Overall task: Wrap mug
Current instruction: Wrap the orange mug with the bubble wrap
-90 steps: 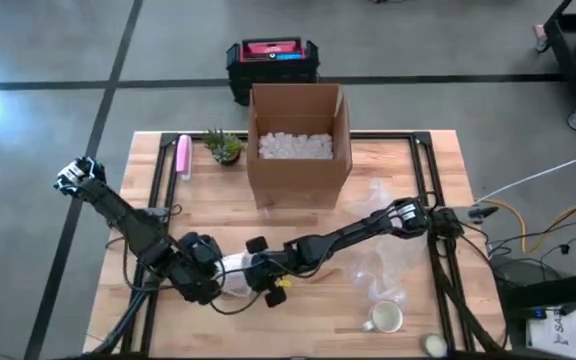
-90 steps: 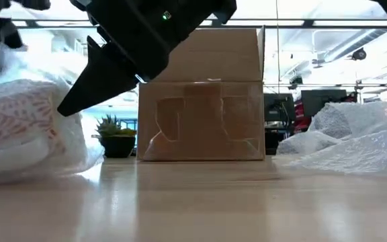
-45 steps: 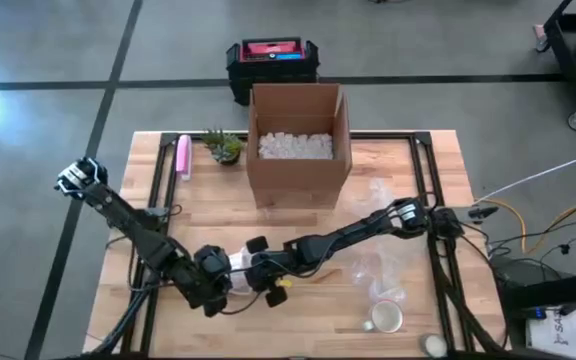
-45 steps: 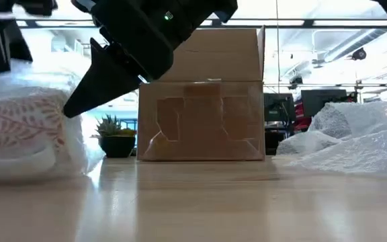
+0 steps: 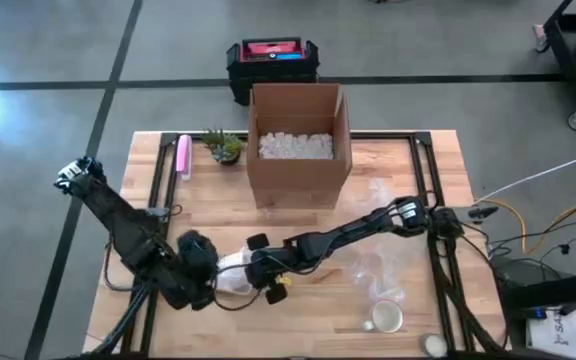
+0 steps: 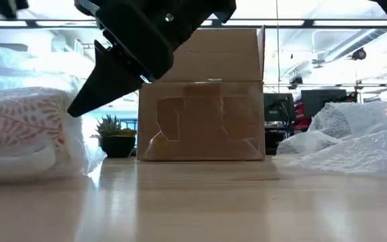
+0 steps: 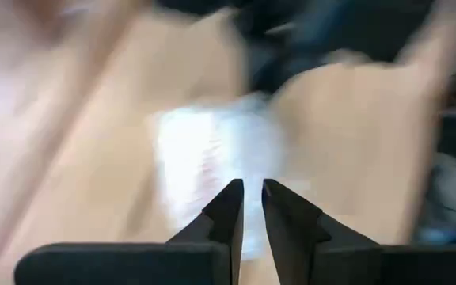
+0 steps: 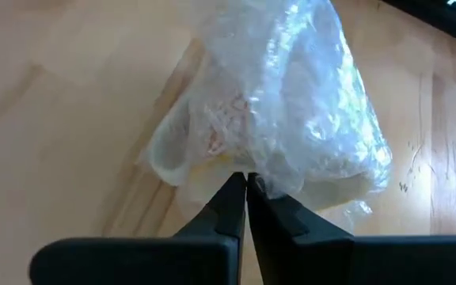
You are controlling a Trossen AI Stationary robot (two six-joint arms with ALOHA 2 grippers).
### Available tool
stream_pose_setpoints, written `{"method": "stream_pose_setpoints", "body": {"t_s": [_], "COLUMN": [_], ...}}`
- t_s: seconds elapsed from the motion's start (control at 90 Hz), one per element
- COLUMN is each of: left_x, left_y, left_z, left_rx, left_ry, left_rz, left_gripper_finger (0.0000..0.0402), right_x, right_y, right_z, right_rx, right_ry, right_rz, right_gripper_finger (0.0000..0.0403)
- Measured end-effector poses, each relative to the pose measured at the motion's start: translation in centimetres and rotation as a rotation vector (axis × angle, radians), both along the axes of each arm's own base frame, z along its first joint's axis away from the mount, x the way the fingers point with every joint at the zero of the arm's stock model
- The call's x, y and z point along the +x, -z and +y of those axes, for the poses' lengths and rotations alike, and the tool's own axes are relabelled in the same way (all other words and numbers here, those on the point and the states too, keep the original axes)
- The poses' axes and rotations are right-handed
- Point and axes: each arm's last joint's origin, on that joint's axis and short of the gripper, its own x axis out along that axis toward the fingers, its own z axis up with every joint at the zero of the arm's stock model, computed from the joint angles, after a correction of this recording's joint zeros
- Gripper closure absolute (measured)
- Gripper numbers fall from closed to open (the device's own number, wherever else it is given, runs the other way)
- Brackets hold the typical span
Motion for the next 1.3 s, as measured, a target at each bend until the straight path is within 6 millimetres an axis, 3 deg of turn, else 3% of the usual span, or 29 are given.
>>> {"method": "stream_pose_setpoints", "body": {"t_s": [0.278, 0.4, 0.656, 0.811, 0.956, 1.144, 1.3], "left_x": [1.0, 0.6, 0.4, 0.5, 0.7, 0.8, 1.0], "left_y": [7.5, 9.5, 10.4, 10.3, 9.9, 9.7, 9.3], "left_z": [-1.3, -0.9, -0.7, -0.8, -0.9, -1.0, -1.1], "left_rx": [-0.211, -0.251, -0.27, -0.257, -0.259, -0.257, -0.266], "left_ry": [0.088, 0.049, 0.054, 0.064, 0.069, 0.068, 0.062], "left_rz": [-0.165, -0.175, -0.205, -0.224, -0.231, -0.241, -0.251], "left_gripper_finger": [0.0365, 0.0365, 0.0365, 0.0365, 0.0365, 0.0365, 0.0365], "right_x": [0.0, -0.1, -1.1, -0.5, 0.3, 0.6, 1.2], "right_y": [0.0, 0.0, -2.2, -2.5, -1.3, 0.9, 1.0], "right_z": [0.0, 0.0, -1.1, -2.5, -1.8, -1.5, -1.3], "right_rx": [-0.006, -0.01, -0.047, -0.006, 0.133, 0.142, 0.177], "right_ry": [-0.008, -0.009, -0.023, 0.038, -0.025, -0.027, -0.016], "right_rz": [-0.004, 0.004, 0.063, 0.029, 0.002, 0.031, -0.041], "right_gripper_finger": [0.0401, 0.0401, 0.0401, 0.0401, 0.0401, 0.0401, 0.0401]}}
